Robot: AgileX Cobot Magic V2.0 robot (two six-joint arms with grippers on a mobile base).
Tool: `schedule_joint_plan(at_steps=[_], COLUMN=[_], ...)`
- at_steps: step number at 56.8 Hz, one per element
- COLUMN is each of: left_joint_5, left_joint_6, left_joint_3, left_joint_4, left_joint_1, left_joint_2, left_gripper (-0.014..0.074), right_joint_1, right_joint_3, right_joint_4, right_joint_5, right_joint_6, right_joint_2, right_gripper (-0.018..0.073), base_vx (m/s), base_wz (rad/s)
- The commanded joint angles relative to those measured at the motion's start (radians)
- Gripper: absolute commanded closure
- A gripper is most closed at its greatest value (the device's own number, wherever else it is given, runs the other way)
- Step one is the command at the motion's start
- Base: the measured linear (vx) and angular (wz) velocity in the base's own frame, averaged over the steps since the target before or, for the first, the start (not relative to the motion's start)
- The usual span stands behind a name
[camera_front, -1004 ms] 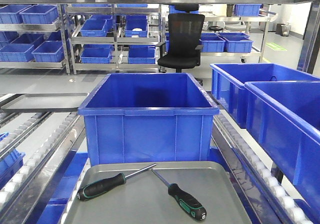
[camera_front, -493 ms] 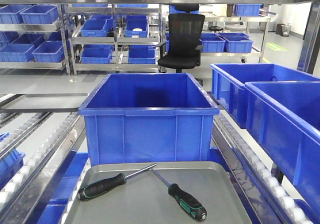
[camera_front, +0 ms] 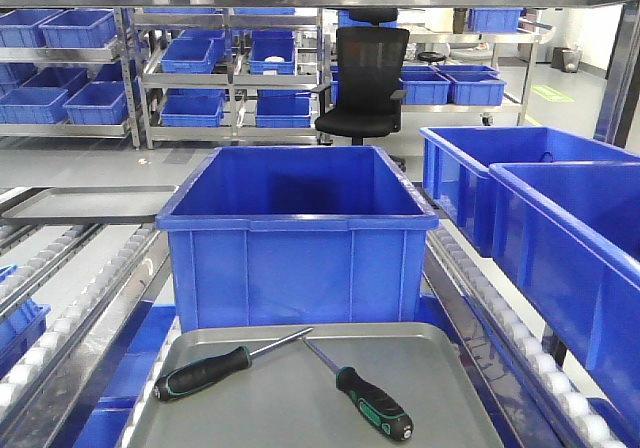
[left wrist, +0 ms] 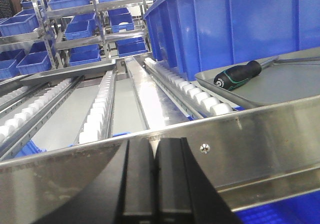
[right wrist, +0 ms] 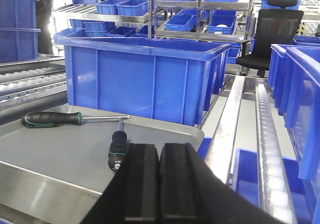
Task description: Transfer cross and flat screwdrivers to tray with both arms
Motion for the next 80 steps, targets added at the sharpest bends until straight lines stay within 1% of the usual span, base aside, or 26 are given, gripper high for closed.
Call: schedule_joint_plan(at_steps=[1, 12, 15, 16, 19, 21, 23, 24, 25, 26, 28, 29, 30, 31, 32, 34, 37, 40, 44, 52, 55, 60, 80], left_joint_5=[-0.079, -0.079, -0.079, -0.079, -0.079, -0.079, -0.079, -0.079, -0.079, -0.079, -0.079, -0.079, -0.079, -0.079, -0.079, -0.079, -0.079, -0.079, -0.079, -0.079, -0.079, -0.079, -0.079], left_joint_6=[-0.010, -0.010, -0.010, -0.010, -0.010, -0.010, -0.010, -0.010, -0.010, -0.010, -0.010, -0.010, -0.010, -0.010, -0.010, -0.010, -0.010, -0.010, -0.010, -0.010, -0.010, -0.010, -0.010], left_joint_3=[-0.026, -0.026, -0.026, -0.026, -0.026, -0.026, -0.026, -0.026, -0.026, -0.026, -0.026, -0.026, -0.026, -0.026, -0.026, -0.026, -0.026, -0.026, -0.026, -0.026, -0.026, -0.026, -0.026], left_joint_4=[-0.001, -0.001, -0.001, -0.001, -0.001, -0.001, -0.001, -0.001, -0.001, -0.001, -0.001, -0.001, -0.001, -0.001, -0.001, -0.001, -0.001, -0.001, -0.001, -0.001, -0.001, -0.001, -0.001], left_joint_1=[0.001, 0.001, 0.001, 0.001, 0.001, 0.001, 0.001, 0.001, 0.001, 0.001, 0.001, 0.001, 0.001, 0.001, 0.001, 0.001, 0.001, 0.001, 0.001, 0.001, 0.001, 0.001, 0.001], left_joint_2=[0.000, 0.000, 0.000, 0.000, 0.000, 0.000, 0.000, 0.000, 0.000, 0.000, 0.000, 0.000, 0.000, 0.000, 0.000, 0.000, 0.000, 0.000, 0.000, 0.000, 0.000, -0.001, -0.001], left_gripper=[0.0594, 0.0594, 0.0594, 0.0594, 0.0594, 0.0594, 0.0594, 0.0594, 0.0594, 0.0594, 0.0594, 0.0594, 0.0594, 0.0594, 0.0594, 0.0594, 0.0594, 0.0594, 0.0594, 0.0594, 0.0594, 0.0594, 0.0594], right_joint_1=[-0.004, -0.004, -0.004, -0.004, -0.004, -0.004, -0.004, -0.004, -0.004, -0.004, -0.004, -0.004, -0.004, -0.004, -0.004, -0.004, -0.010, -0.041, -0.104, -0.202, -0.232, -0.244, -0.242], right_joint_3=[-0.030, -0.030, -0.030, -0.030, -0.030, -0.030, -0.025, -0.018, -0.010, 0.005, 0.042, 0.070, 0.090, 0.121, 0.154, 0.208, 0.285, 0.347, 0.386, 0.384, 0.384, 0.384, 0.384], right_joint_4=[0.012, 0.008, -0.051, -0.085, -0.225, -0.341, -0.488, -0.534, -0.577, -0.656, -0.741, -0.782, -0.793, -0.829, -0.841, -0.845, -0.828, -0.814, -0.814, -0.824, -0.819, -0.818, -0.818], right_joint_5=[-0.061, -0.062, -0.058, -0.054, -0.045, -0.045, -0.048, -0.058, -0.066, -0.093, -0.137, -0.167, -0.178, -0.220, -0.253, -0.299, -0.347, -0.357, -0.347, -0.228, -0.212, -0.198, -0.194], right_joint_6=[-0.006, -0.010, 0.003, 0.024, 0.149, 0.268, 0.431, 0.512, 0.565, 0.666, 0.769, 0.802, 0.832, 0.868, 0.894, 0.914, 0.910, 0.909, 0.911, 0.884, 0.882, 0.882, 0.882], right_joint_2=[0.009, 0.009, 0.010, 0.010, 0.010, 0.010, 0.009, 0.008, 0.006, -0.001, -0.016, -0.029, -0.035, -0.057, -0.071, -0.107, -0.167, -0.223, -0.275, -0.364, -0.372, -0.371, -0.371], right_gripper=[0.0567, 0.0567, 0.0567, 0.0567, 0.0567, 0.0567, 0.0567, 0.0567, 0.0567, 0.0567, 0.0567, 0.0567, 0.0567, 0.0567, 0.0567, 0.0567, 0.0567, 0.0567, 0.0567, 0.0567, 0.0567, 0.0567, 0.0567], base_vx=[0.00, 0.00, 0.00, 0.00, 0.00, 0.00, 0.00, 0.00, 0.00, 0.00, 0.00, 0.00, 0.00, 0.00, 0.00, 0.00, 0.00, 0.00, 0.00, 0.00, 0.00, 0.00, 0.00], base_wz=[0.00, 0.00, 0.00, 0.00, 0.00, 0.00, 0.00, 0.00, 0.00, 0.00, 0.00, 0.00, 0.00, 0.00, 0.00, 0.00, 0.00, 0.00, 0.00, 0.00, 0.00, 0.00, 0.00])
